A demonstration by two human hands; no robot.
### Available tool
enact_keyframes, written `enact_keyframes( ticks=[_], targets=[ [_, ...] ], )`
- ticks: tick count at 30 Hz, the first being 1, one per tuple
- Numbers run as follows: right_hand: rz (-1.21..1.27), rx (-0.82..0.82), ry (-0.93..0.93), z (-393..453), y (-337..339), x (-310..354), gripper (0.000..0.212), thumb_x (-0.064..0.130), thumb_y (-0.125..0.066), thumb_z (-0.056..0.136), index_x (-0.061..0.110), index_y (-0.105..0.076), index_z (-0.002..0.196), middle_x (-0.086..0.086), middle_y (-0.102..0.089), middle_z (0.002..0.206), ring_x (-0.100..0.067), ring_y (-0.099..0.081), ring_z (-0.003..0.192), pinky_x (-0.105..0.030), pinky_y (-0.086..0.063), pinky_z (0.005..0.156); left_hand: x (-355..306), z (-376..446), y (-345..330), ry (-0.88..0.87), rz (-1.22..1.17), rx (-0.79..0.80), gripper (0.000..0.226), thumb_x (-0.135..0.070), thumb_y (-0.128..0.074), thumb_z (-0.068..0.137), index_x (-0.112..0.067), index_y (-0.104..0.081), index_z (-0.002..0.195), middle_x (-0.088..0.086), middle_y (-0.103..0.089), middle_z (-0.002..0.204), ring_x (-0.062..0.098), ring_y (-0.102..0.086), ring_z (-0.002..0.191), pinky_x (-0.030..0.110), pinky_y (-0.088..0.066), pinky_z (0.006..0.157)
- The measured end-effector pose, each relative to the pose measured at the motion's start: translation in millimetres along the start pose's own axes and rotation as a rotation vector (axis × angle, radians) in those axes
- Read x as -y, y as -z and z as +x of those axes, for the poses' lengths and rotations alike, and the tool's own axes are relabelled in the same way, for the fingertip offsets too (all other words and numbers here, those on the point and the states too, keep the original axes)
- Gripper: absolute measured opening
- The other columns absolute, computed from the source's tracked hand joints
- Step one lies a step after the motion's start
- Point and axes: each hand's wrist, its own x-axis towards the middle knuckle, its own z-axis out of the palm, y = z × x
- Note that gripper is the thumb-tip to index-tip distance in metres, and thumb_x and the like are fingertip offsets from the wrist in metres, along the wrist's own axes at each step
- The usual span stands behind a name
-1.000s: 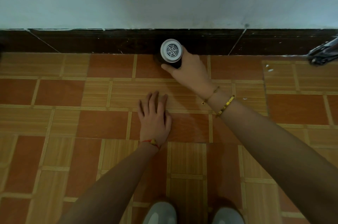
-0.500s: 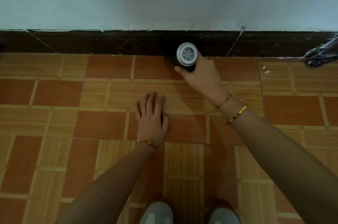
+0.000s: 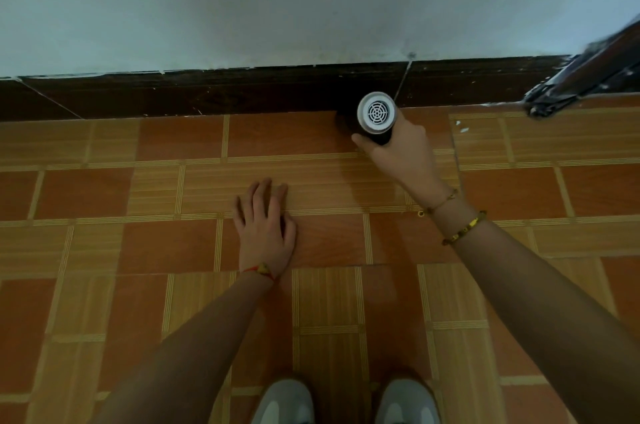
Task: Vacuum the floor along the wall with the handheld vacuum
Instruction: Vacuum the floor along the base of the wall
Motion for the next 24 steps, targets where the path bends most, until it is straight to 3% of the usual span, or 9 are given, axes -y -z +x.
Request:
enact_keyframes(
  ticks=[9,15,21,24],
  targets=[
    [-0.037,-0.109,-0.077,0.5,20.7,-15.1,0.069,0.049,-0.070,0.081,0.016,-0.046,0.137,-0.009,-0.068,0.117,-0.032,-0.062,0.110,-0.044,-0.054,0.087,0.2,0.2,-0.5,0.002,0.014,0.008,0.049,-0.032,-0.040,0.094,-0.020,-0.046,0.141,0.008,-0.037,0.153,0.028,-0.026,0.146,0.059,-0.013,0.119],
    [-0.055,0.000,-0.037,-0.5,22.4,-16.8,0.069,0.054,-0.068,0.080,0.022,-0.047,0.137,-0.005,-0.066,0.121,-0.028,-0.060,0.113,-0.035,-0.050,0.087,-0.5,0.1,-0.2,-0.008,-0.001,-0.007,0.049,-0.033,-0.039,0.094,-0.019,-0.047,0.140,0.008,-0.038,0.152,0.028,-0.028,0.145,0.059,-0.014,0.119],
    [-0.055,-0.120,-0.096,-3.6,35.8,-29.7,0.068,0.049,-0.070,0.080,0.016,-0.047,0.136,-0.008,-0.067,0.118,-0.029,-0.061,0.110,-0.042,-0.053,0.087,-1.1,0.0,-0.4,-0.006,0.003,-0.005,0.050,-0.033,-0.038,0.093,-0.018,-0.048,0.139,0.009,-0.039,0.151,0.030,-0.028,0.144,0.060,-0.014,0.119],
    [-0.044,-0.096,-0.084,-7.4,41.9,-35.7,0.067,0.049,-0.071,0.080,0.018,-0.048,0.135,-0.006,-0.067,0.120,-0.027,-0.060,0.113,-0.042,-0.052,0.090,-1.1,-0.5,-1.0,-0.006,-0.007,-0.010,0.051,-0.033,-0.038,0.093,-0.018,-0.048,0.140,0.009,-0.038,0.152,0.030,-0.026,0.146,0.060,-0.012,0.119]
  ],
)
